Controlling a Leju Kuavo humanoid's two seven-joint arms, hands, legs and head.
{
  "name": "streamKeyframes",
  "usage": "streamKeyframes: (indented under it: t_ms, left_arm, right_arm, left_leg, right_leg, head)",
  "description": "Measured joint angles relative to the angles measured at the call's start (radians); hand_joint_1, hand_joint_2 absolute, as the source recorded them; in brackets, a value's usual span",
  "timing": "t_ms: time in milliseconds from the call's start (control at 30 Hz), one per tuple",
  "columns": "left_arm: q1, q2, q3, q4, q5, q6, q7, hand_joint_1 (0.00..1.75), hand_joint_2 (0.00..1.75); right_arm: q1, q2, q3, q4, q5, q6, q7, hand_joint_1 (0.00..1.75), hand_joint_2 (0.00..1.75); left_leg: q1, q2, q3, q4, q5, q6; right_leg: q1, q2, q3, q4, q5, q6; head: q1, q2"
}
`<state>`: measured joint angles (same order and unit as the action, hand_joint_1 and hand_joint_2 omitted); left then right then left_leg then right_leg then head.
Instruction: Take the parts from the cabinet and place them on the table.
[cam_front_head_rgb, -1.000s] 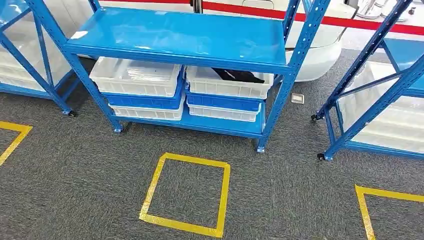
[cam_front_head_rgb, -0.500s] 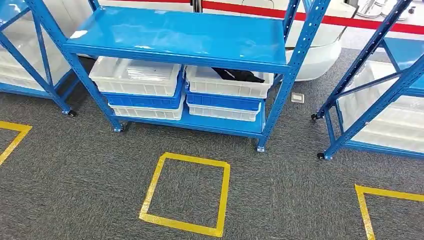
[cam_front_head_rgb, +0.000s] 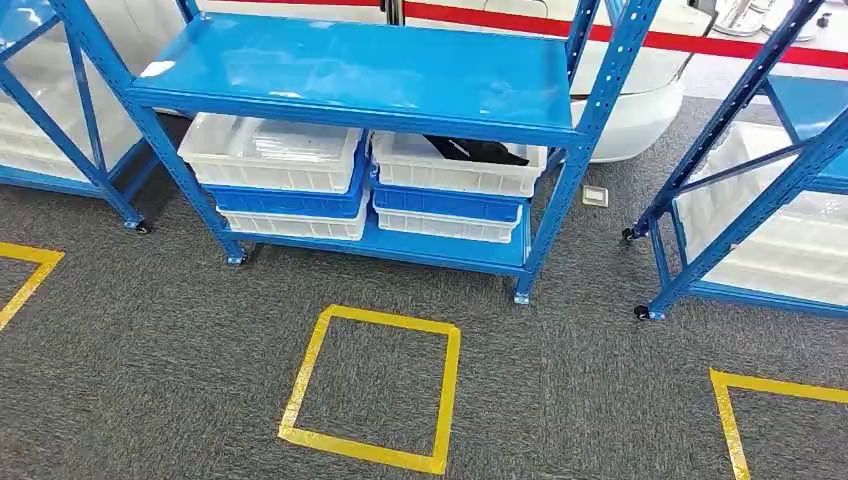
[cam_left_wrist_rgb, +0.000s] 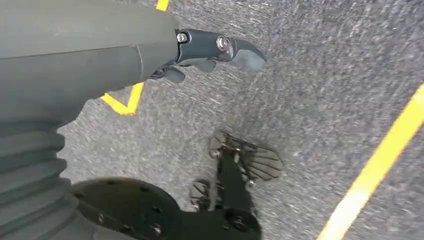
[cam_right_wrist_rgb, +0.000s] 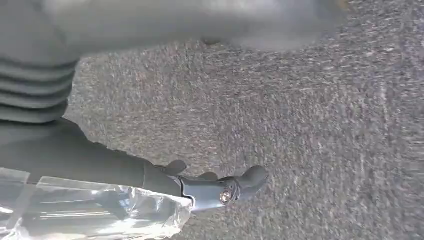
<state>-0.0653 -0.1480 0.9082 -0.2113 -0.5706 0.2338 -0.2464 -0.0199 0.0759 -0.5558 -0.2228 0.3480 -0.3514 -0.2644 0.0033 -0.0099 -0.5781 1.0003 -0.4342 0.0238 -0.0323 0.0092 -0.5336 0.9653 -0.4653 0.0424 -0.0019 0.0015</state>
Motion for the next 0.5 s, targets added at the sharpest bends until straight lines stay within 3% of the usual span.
streamKeyframes:
  t_ms: [367,400,500]
  left_arm:
    - [0.062,0.039,-0.257,-0.045,0.174,-0.070,0.074,0.00,1.75]
    - [0.068,0.042,-0.278,-0.050,0.188,-0.076,0.080,0.00,0.00]
    - [0.085,0.054,-0.351,-0.064,0.237,-0.095,0.101,0.00,0.00]
  right_arm:
    - [0.045,-0.023,0.136,-0.033,-0.106,0.106,0.077,0.00,1.75]
    - [0.051,-0.024,0.149,-0.036,-0.115,0.115,0.084,0.00,0.00]
    - [0.063,-0.031,0.194,-0.050,-0.144,0.145,0.106,0.00,0.00]
  left_leg:
    - [0.000,0.000,0.001,0.000,0.000,0.000]
    - [0.000,0.000,0.001,0.000,-0.001,0.000]
    - [0.000,0.000,0.001,0.000,-0.001,0.000]
  right_leg:
    - [0.000,0.000,-0.007,0.000,-0.002,0.001]
    - [0.000,0.000,-0.007,0.000,-0.002,0.002]
    - [0.000,0.000,-0.007,0.000,-0.002,0.002]
  head:
    - [0.000,0.000]
    - [0.000,0.000]
    - [0.000,0.000]
